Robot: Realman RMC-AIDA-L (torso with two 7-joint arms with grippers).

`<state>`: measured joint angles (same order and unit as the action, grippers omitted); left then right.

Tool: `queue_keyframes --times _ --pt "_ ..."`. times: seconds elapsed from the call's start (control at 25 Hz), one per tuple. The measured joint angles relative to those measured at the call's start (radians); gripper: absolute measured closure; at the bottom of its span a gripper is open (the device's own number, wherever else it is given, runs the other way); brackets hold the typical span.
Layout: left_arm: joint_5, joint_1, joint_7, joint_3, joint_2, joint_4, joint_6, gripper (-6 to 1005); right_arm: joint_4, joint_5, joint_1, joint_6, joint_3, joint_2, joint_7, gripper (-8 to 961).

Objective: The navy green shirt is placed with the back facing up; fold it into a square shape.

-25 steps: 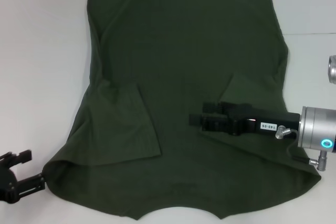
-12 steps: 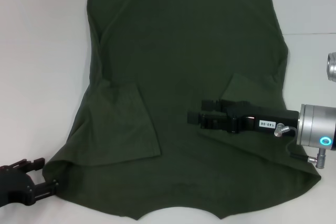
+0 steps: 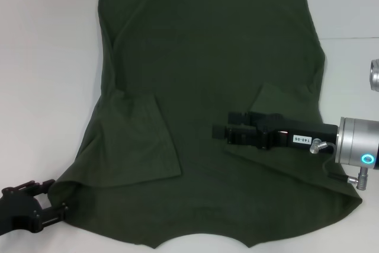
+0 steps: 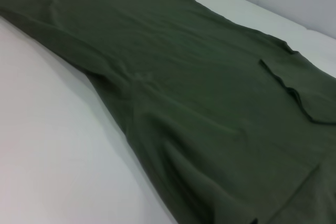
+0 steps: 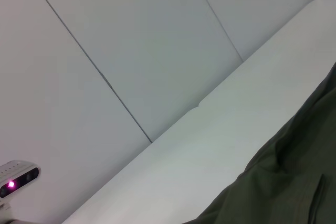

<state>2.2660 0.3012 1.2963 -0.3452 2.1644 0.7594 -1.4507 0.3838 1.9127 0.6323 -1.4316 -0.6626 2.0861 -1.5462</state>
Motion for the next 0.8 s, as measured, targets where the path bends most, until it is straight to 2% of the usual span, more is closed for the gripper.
queue_keyframes --times 0.16,0.6,0.8 --pt "0.002 0.002 0.009 -0.01 -0.001 0.005 0.006 300 0.002 0.0 0.0 0.0 0.0 0.0 0.0 25" --pt "0.004 0.01 0.019 -0.011 -0.002 0.01 0.002 528 0.002 -0.001 0.0 0.0 0.002 0.0 0.0 25" --pt "0.003 0.01 0.019 -0.011 -0.002 0.014 -0.001 741 0.002 -0.002 -0.002 -0.004 0.002 0.0 0.0 25"
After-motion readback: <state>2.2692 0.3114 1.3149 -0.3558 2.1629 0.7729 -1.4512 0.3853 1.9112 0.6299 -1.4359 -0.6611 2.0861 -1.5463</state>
